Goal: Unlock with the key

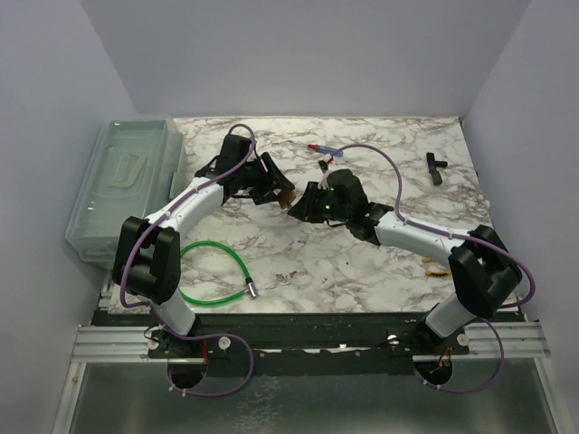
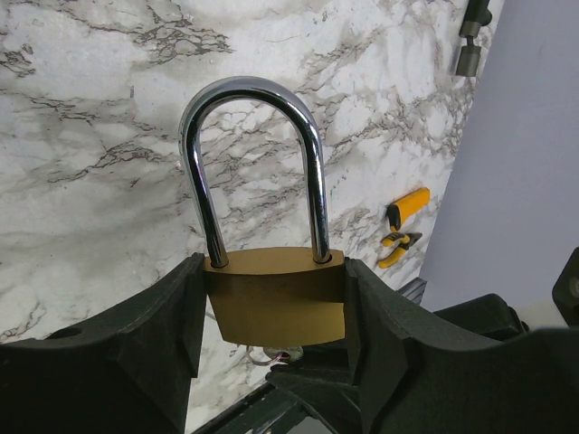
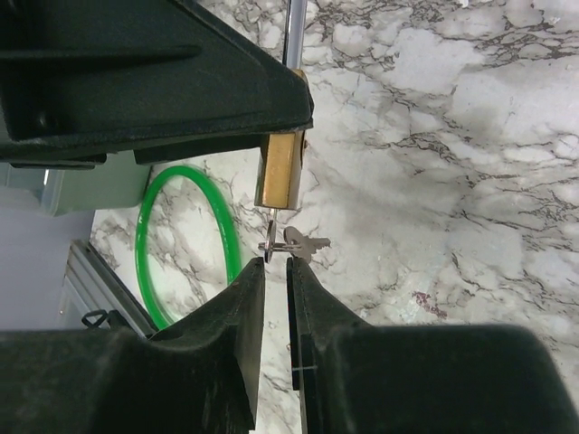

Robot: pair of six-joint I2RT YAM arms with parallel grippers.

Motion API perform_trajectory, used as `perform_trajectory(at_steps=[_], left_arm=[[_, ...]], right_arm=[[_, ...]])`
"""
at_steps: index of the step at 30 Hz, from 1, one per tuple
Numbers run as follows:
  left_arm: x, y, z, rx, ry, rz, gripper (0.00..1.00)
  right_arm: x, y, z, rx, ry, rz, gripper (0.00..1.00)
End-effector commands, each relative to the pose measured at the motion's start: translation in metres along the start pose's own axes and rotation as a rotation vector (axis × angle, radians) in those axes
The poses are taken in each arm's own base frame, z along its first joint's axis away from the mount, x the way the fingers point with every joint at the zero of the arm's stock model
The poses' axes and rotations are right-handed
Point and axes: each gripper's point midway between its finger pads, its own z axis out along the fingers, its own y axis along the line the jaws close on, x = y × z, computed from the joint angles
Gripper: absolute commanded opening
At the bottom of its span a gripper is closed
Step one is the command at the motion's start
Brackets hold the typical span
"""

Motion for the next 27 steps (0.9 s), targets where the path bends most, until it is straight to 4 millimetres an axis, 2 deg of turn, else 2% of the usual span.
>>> perform_trajectory(at_steps=[1, 14, 22, 24, 27], left_arm=[[-0.010, -0.023, -0.010, 0.079, -0.034, 0.036, 0.00], [-0.007, -0.031, -0.018, 0.108, -0.029, 0.056, 0.00], [-0.006, -0.034, -0.021, 0.125, -0.038, 0.066, 0.00], [-0.007, -0.031, -0.021, 0.115, -0.044, 0.063, 0.00], [-0.009, -0.027, -0.020, 0.109, -0.043, 0.047, 0.00]], right_arm=[[-0.014, 0.004, 0.006, 0.012, -0.043, -0.019, 0.20], [-0.027, -0.009, 0.017, 0.087, -0.097, -0.036, 0.01], [-0.038, -0.006, 0.017, 0.087, -0.134, -0.044, 0.01], [-0.037, -0.006, 0.014, 0.085, -0.135, -0.048, 0.08], [-0.034, -0.007, 0.004, 0.082, -0.141, -0.049, 0.29]])
